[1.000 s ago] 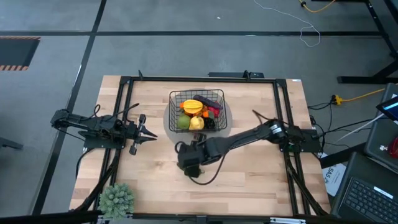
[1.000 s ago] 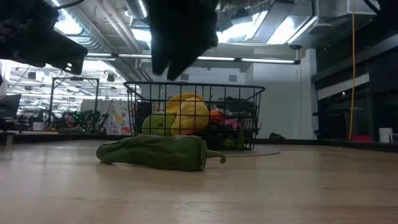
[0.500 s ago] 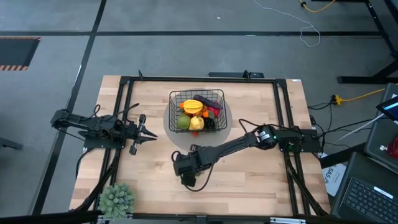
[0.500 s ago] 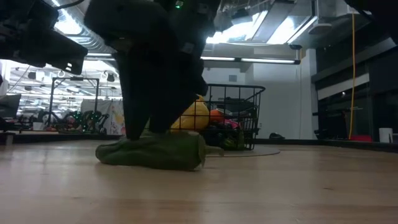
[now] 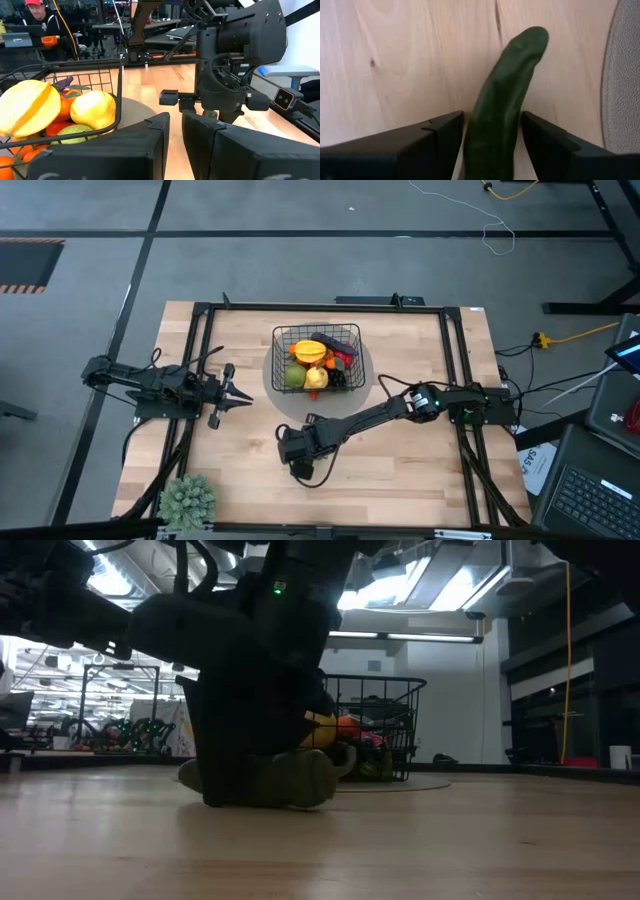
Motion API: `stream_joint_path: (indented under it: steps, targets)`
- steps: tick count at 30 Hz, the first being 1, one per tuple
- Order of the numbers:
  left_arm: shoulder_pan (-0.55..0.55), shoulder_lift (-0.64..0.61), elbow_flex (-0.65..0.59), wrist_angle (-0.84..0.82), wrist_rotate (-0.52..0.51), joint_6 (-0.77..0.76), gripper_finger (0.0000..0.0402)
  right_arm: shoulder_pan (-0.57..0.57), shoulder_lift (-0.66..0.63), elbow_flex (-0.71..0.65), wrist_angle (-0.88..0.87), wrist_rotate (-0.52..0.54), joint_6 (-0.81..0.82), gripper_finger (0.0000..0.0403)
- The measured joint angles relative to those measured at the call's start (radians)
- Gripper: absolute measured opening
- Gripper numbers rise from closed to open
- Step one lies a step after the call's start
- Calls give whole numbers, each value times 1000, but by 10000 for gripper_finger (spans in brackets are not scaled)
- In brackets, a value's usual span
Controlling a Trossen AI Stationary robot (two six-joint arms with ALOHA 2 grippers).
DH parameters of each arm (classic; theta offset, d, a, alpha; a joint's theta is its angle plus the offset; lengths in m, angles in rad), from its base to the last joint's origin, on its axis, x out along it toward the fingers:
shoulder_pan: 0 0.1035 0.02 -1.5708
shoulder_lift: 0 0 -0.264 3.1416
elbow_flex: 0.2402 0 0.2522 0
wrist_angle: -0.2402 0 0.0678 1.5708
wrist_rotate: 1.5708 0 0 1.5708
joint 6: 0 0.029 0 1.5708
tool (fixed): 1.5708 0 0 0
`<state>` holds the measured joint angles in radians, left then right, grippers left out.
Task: Build produce basket
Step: Put the green chili pepper into the wire organizer
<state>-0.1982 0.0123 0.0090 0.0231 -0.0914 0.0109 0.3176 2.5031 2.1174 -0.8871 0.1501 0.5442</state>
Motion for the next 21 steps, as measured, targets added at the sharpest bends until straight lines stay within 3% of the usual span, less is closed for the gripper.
stream_joint_path:
  steps: [21]
  targets:
    - [0,0,0,0,0,0,41,0,0,-3,7,-11,-5,200]
